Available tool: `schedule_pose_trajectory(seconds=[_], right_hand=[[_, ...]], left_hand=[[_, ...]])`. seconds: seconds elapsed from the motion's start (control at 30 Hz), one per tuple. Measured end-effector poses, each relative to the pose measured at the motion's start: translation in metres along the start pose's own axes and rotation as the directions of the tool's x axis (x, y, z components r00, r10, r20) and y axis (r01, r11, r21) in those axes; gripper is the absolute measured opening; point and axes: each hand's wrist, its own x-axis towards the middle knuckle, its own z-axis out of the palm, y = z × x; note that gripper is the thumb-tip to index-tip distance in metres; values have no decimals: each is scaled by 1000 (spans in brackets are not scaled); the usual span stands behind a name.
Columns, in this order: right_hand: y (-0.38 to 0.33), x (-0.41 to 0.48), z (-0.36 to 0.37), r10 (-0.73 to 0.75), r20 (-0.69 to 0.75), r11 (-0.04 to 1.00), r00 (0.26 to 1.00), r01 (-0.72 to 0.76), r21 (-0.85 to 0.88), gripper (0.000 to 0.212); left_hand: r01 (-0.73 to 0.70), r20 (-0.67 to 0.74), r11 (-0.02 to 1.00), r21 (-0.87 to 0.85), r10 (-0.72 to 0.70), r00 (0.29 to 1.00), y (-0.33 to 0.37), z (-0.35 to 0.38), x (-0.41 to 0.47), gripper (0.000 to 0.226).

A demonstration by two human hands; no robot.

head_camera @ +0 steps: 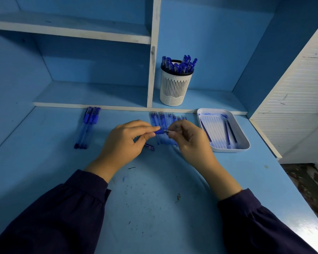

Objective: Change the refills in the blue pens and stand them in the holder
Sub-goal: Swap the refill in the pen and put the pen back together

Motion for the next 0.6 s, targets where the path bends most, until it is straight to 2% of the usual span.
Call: schedule_pose_trajectory(seconds=[0.13,0.27,0.43,0.6], right_hand=[[-4,-1,4,42,-56,996,998,-38,81,17],[-7,-5,10,124,-35,979,992,-117,169,10],[-4,-14,19,51,20,993,999,-48,-104,13],[-2,-18,32,-13,64,977,998,26,-209,21]], left_hand=[[13,-18,1000,-9,-13,1000,0,-2,1,20],[45,-59,999,-18,-46,997,-4,-9,0,20],[86,-102,996,-4,-86,991,-8,-13,-2,21],[91,-107,996,10,-90,990,-5,-14,-5,20]])
